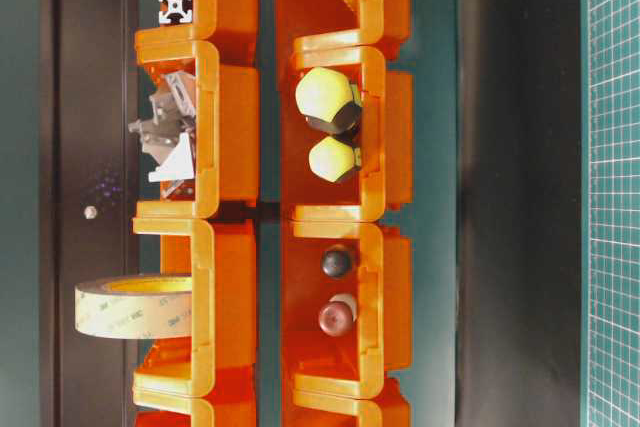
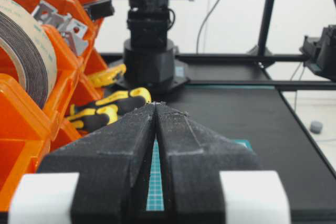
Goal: Pick scraper from container rack with left arm.
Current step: 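Move the left gripper from rest toward the rack's left side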
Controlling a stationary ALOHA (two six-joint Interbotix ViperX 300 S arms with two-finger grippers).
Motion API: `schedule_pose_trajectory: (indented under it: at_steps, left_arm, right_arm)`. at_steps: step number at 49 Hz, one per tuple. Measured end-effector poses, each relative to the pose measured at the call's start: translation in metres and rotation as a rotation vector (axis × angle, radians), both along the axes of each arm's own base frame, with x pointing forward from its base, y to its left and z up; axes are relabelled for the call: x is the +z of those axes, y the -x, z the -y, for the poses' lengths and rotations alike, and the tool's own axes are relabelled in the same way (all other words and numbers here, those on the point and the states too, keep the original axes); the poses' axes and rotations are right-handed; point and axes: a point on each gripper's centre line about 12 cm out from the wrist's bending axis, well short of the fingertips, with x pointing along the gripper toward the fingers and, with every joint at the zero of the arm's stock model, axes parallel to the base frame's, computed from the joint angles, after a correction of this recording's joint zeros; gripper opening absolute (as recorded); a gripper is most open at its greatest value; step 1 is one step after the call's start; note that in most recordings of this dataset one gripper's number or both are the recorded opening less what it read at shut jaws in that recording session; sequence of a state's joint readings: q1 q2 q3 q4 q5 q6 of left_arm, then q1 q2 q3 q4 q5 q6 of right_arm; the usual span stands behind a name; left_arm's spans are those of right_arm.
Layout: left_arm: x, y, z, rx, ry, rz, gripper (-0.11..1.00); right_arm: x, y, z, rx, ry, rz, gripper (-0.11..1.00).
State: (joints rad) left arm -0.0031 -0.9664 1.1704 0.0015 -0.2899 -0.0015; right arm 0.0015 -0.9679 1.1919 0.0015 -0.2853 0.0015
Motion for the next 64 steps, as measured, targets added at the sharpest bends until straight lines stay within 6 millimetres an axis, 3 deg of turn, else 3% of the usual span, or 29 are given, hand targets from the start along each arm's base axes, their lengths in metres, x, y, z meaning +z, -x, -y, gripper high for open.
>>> schedule_pose_trajectory:
  at_steps: [3,8,14,35,47,54,64]
  left_arm:
    - [0.0,-0.003,0.0,-0.001,-0.004,-0.014,0.04]
    - [-0.001,-0.019,0.001,-0.005,-0.03,-0.106,0.0]
    - [0.016,-0.023,0.001,-0.005,-0.059,-0.171,0.0]
    - [0.042,-0.002,0.02,-0.127,-0.251,-0.746,0.0]
    - [0.022,-0.008,0.041,-0.191,-0.385,-1.112,0.0]
    - [0.026,-0.014,0.049,-0.06,-0.457,-1.133,0.0]
    - [0.031,-0.02,0.056,0.316,-0.57,-1.039,0.0]
  right_arm:
    - [0.0,0.0,0.0,-0.002,-0.015,-0.002,0.06]
    - [-0.002,-0.001,0.0,-0.011,-0.063,-0.011,-0.02]
    - [-0.004,-0.003,0.0,-0.019,-0.113,-0.02,-0.02]
    - [0.003,-0.007,-0.004,-0.006,-0.197,-0.013,-0.02]
    - [0.015,-0.004,-0.004,-0.003,-0.207,0.03,-0.02]
    - [0.016,0.0,-0.004,-0.003,-0.207,0.013,-0.02]
    - [0.017,0.003,-0.004,-0.005,-0.209,0.002,-0.02]
